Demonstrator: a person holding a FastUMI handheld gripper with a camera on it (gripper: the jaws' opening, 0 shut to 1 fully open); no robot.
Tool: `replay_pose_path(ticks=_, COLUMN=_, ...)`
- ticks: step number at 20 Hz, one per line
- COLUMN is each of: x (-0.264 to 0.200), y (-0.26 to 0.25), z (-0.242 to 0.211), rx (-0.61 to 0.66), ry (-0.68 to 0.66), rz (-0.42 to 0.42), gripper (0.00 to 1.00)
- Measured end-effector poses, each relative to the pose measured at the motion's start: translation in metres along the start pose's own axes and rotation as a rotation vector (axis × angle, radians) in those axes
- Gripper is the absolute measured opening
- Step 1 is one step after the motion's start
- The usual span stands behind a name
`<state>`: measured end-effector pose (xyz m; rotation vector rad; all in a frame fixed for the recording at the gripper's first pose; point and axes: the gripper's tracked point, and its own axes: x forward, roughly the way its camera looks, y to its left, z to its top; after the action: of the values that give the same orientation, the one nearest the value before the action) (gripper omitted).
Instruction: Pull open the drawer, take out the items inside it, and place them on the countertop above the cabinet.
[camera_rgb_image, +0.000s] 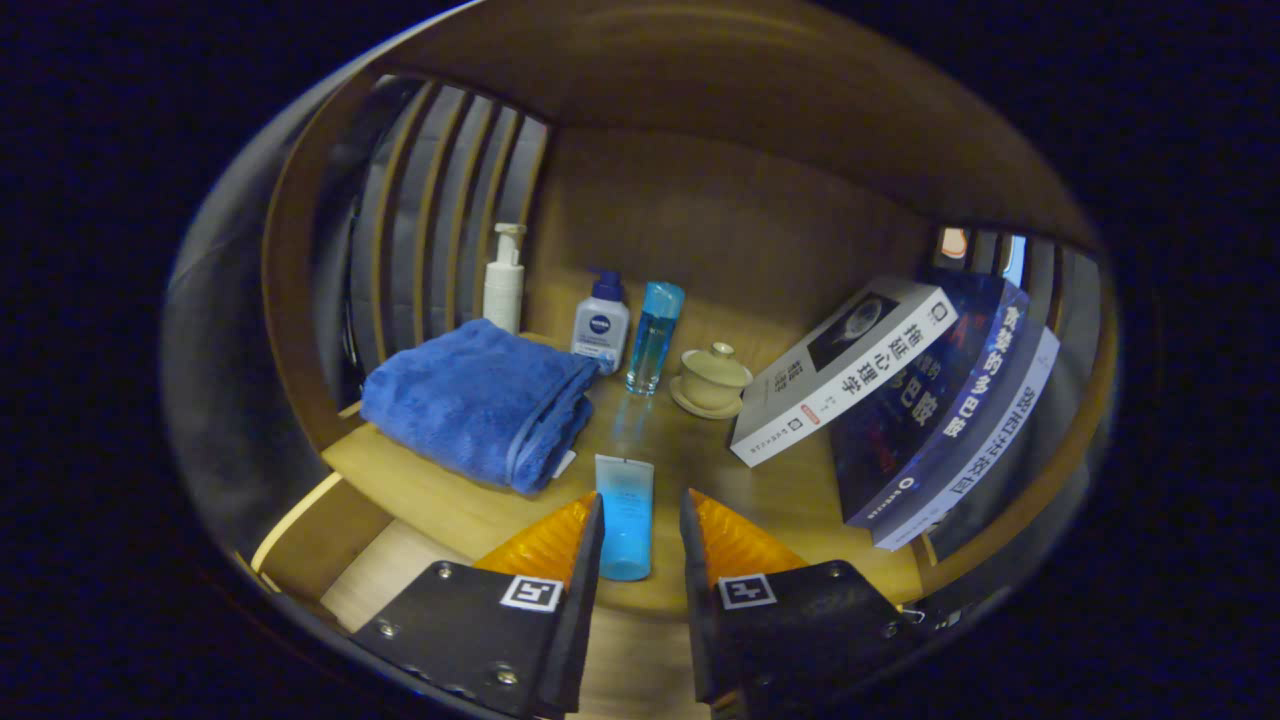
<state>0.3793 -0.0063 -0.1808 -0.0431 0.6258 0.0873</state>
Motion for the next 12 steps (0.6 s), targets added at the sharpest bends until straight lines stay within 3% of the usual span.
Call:
replay_pose_path(ticks=6, x=-0.085, y=0.034, z=-0.004, rx=0.071, ry=-0.089, rz=0.134, gripper=0.42)
replay_pose_path(ticks=12, x=-0.162, y=0.062, z=-0.034, rx=0.106, ry=-0.176, rz=0.176, gripper=0.42)
